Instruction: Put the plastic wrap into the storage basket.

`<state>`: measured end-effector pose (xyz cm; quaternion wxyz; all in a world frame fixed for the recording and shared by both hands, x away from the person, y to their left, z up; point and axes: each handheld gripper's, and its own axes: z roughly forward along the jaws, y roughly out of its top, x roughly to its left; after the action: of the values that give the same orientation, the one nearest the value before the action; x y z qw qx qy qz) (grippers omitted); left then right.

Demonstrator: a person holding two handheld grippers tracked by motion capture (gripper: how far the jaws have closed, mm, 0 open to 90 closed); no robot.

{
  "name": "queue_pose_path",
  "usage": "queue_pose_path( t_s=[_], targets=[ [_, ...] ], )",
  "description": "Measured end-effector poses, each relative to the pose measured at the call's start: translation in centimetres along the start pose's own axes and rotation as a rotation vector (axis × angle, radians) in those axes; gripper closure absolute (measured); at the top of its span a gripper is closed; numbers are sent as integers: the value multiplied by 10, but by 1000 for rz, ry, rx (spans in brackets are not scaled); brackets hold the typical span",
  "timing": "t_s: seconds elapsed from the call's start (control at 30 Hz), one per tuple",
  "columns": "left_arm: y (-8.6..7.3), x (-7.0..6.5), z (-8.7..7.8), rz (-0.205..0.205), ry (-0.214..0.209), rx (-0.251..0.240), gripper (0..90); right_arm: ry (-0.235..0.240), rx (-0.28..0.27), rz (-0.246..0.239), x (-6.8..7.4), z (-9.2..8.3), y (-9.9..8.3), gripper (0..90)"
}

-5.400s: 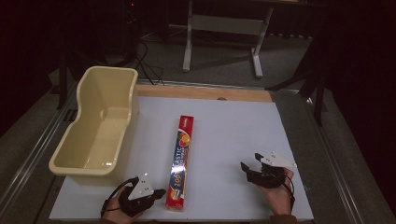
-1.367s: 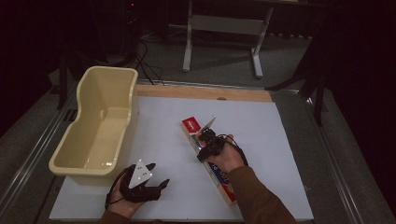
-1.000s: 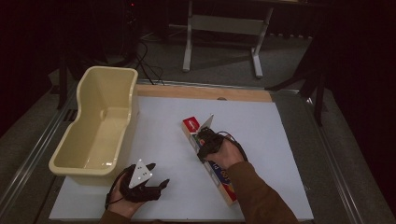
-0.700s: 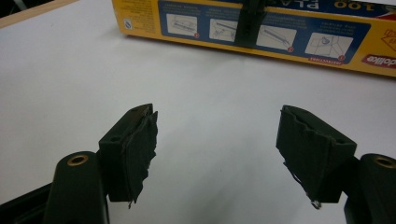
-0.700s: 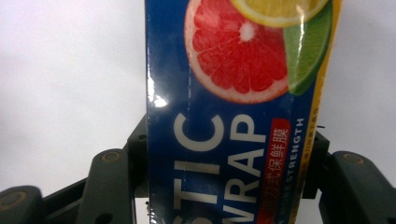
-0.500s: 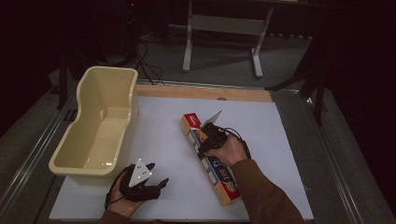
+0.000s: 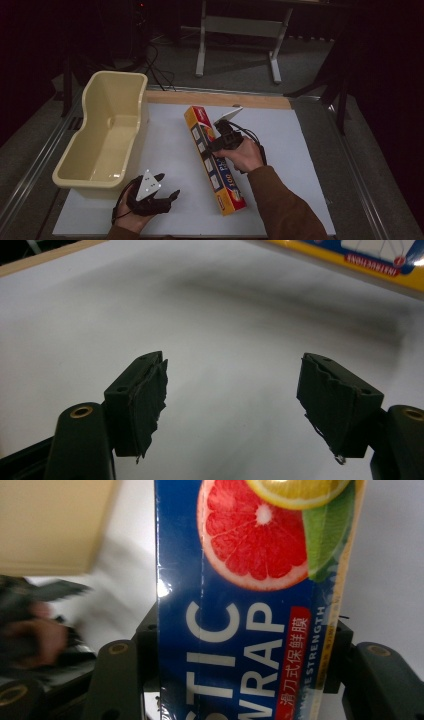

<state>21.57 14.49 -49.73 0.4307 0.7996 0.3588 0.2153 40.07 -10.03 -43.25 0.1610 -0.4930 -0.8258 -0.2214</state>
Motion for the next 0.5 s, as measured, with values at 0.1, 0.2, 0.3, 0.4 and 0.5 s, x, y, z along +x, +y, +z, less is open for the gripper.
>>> queue_pose_path(
  t_s=[0.1,0.2,0.3,0.4,0.5],
  targets=[
    [0,0,-1,1,1,-2,279,28,-41,-3,11,-7,5,411],
    [0,0,-1,0,9,3,277,48,-66,-13,20,-16,11,411],
    [0,1,-1,-11,13,2,276,74,-84,-21,27,-25,16,411],
    [0,1,-1,-11,14,2,276,99,-111,-22,32,-33,21,412],
    [0,1,-1,-8,16,1,276,140,-140,-14,36,-39,27,412]
  ],
)
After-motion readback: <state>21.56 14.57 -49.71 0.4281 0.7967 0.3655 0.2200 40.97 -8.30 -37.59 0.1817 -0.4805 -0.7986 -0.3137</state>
